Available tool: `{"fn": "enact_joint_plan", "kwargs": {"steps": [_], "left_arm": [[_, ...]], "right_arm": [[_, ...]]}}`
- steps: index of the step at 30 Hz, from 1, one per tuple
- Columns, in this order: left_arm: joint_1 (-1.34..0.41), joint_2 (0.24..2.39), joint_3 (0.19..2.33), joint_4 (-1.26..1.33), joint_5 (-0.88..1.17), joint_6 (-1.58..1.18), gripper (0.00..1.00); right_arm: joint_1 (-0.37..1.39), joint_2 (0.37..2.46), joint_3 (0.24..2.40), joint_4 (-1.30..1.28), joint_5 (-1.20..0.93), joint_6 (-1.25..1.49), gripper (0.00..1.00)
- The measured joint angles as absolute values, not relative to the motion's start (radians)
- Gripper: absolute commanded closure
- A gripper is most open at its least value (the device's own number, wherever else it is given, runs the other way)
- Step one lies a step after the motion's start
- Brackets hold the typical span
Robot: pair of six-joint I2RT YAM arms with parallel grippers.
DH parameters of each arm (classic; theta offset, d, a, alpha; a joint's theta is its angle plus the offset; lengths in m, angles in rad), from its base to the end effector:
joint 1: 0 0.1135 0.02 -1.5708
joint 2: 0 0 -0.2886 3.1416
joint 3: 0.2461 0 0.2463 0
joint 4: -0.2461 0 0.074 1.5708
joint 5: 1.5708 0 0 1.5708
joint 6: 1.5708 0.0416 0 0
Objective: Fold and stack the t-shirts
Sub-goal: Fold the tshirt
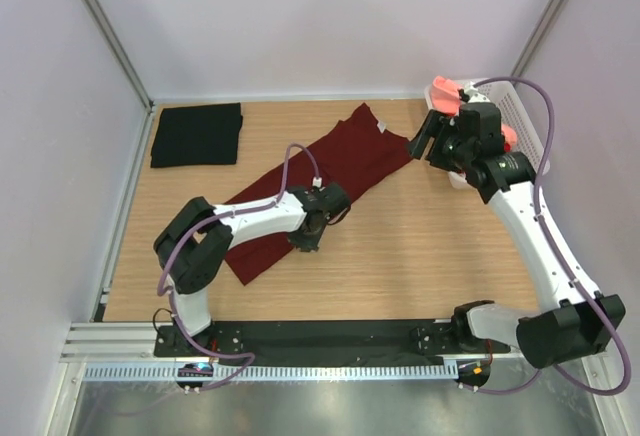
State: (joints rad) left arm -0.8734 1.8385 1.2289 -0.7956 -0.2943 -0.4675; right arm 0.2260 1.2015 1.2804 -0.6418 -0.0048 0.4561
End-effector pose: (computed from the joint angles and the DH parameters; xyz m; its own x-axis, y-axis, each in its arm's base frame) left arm 0.2310 -0.2569 0.1920 -0.8822 0.3814 -0.2761 0.3420 0.9221 0.1811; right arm 0.2407 0.0555 0.3996 -0.5673 0.3215 -0.7581 0.0244 0.9268 0.3748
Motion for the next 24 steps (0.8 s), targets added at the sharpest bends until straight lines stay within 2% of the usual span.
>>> {"fn": "enact_joint_plan", "kwargs": {"steps": [4, 8, 11, 17, 21, 24], "left_arm": [[-0.92, 1.845, 1.249, -0.817, -0.229, -0.57, 0.8], [-0.949, 1.861, 1.258, -0.825, -0.17, -0.677, 0.62], [-0.957, 1.85, 1.259, -0.824, -0.121, -0.736, 0.56], [-0.902, 1.76, 1.362, -0.879, -0.113, -0.726, 0.56], [-0.756, 1.688, 1.388, -0.891, -0.138, -0.665, 0.53], [-0.636, 1.67, 1.365, -0.901, -0.173, -0.619, 0.55]], "right_arm": [[0.181, 1.277, 1.27, -0.637, -0.037, 0.489, 0.28], [0.175, 1.428, 1.304, -0.657, -0.031, 0.548, 0.3], [0.176, 1.54, 1.351, -0.677, -0.012, 0.601, 0.32], [0.216, 1.741, 1.489, -0.72, 0.081, 0.724, 0.32], [0.264, 1.836, 1.556, -0.735, 0.124, 0.795, 0.33], [0.29, 1.94, 1.658, -0.759, 0.155, 0.838, 0.33]]}}
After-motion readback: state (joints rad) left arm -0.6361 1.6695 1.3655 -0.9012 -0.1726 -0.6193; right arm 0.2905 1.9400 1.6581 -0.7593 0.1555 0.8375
